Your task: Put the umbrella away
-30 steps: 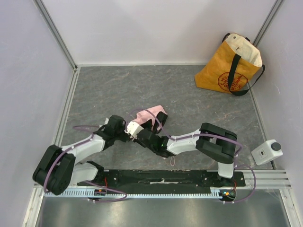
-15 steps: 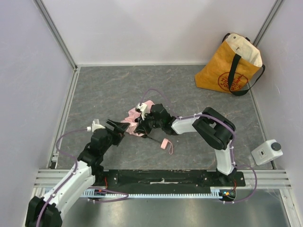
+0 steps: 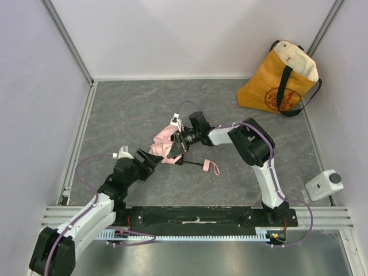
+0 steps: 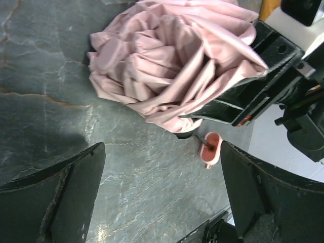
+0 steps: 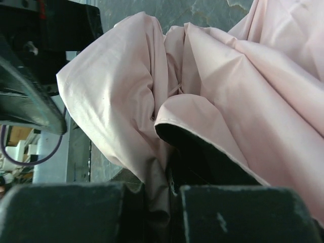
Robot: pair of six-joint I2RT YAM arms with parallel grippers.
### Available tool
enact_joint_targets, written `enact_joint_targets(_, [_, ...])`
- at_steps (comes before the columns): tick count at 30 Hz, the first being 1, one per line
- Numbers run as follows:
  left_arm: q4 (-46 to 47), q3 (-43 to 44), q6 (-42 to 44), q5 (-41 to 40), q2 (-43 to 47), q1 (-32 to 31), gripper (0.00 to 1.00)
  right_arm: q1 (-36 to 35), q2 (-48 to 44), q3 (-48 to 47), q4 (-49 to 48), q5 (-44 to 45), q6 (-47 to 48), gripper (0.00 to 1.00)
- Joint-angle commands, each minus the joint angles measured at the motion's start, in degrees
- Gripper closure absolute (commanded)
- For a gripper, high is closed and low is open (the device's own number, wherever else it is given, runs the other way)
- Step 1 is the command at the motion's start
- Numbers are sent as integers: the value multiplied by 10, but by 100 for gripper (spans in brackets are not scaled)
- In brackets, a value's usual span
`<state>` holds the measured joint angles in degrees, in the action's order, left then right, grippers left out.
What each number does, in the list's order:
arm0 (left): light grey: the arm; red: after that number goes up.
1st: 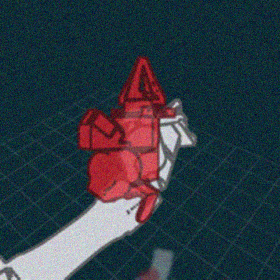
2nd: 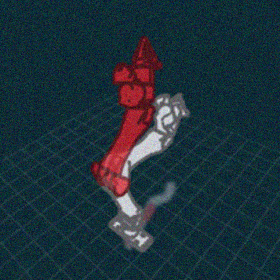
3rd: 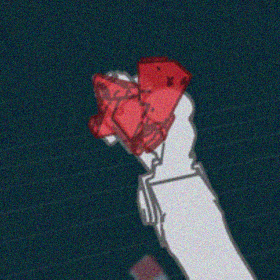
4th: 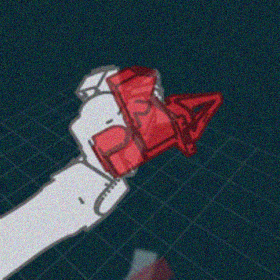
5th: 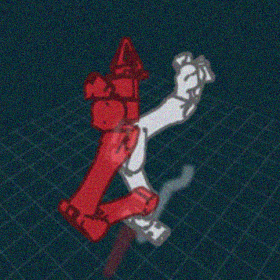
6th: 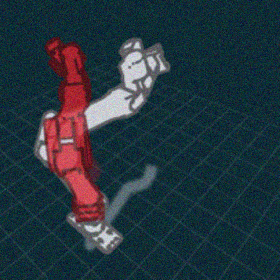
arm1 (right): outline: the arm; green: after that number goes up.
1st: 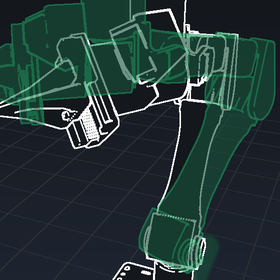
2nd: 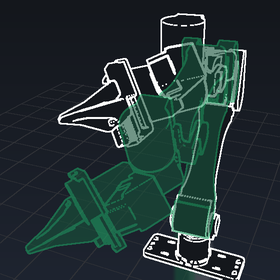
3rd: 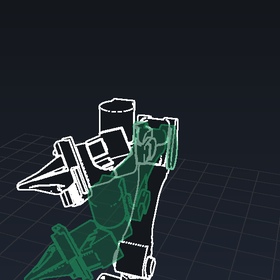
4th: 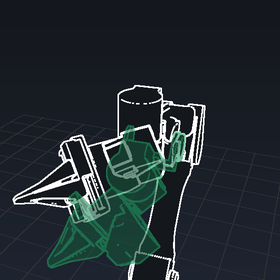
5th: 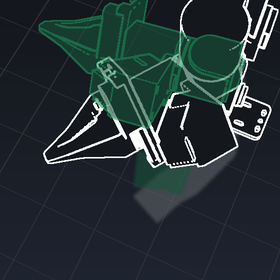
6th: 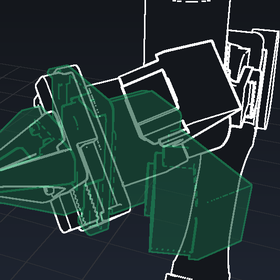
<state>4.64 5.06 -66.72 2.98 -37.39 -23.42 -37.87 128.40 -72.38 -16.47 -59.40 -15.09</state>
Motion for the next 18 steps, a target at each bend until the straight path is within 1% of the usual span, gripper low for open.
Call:
enact_joint_targets(1, [87, -15, -70, -1, -59, 3, 1, 6, 88, 47, 247, 74, -13, 100])
enact_joint_targets(3, [113, -4, -101, -5, -121, 2, 1, 7, 89, 47, 247, 75, -16, 100])
enact_joint_targets(4, [142, -4, -111, -2, -154, 4, 1, 8, 90, 47, 247, 75, -20, 100])
enact_joint_targets(5, [172, -4, -125, 0, -183, 2, 3, 7, 91, 47, 244, 71, -24, 100])
enact_joint_targets(7, [217, -7, -141, -17, -237, -3, 10, 8, 93, 49, 231, 60, -40, 100])
enact_joint_targets(10, [258, -13, -157, -63, -267, -19, 15, 7, 94, 51, 214, 45, -68, 100])
enact_joint_targets(12, [253, -8, -161, -92, -274, -39, 16, 8, 96, 48, 210, 32, -83, 100])
enact_joint_targets(14, [227, -5, -174, -124, -277, -59, 17, 7, 94, 42, 203, 28, -97, 100])
enact_joint_targets(16, [182, 0, -204, -147, -287, -77, 17, 6, 94, 43, 177, 17, -129, 100])
enact_joint_targets(18, [166, 0, -232, -155, -309, -91, 17, 7, 92, 48, 131, 4, -170, 100])
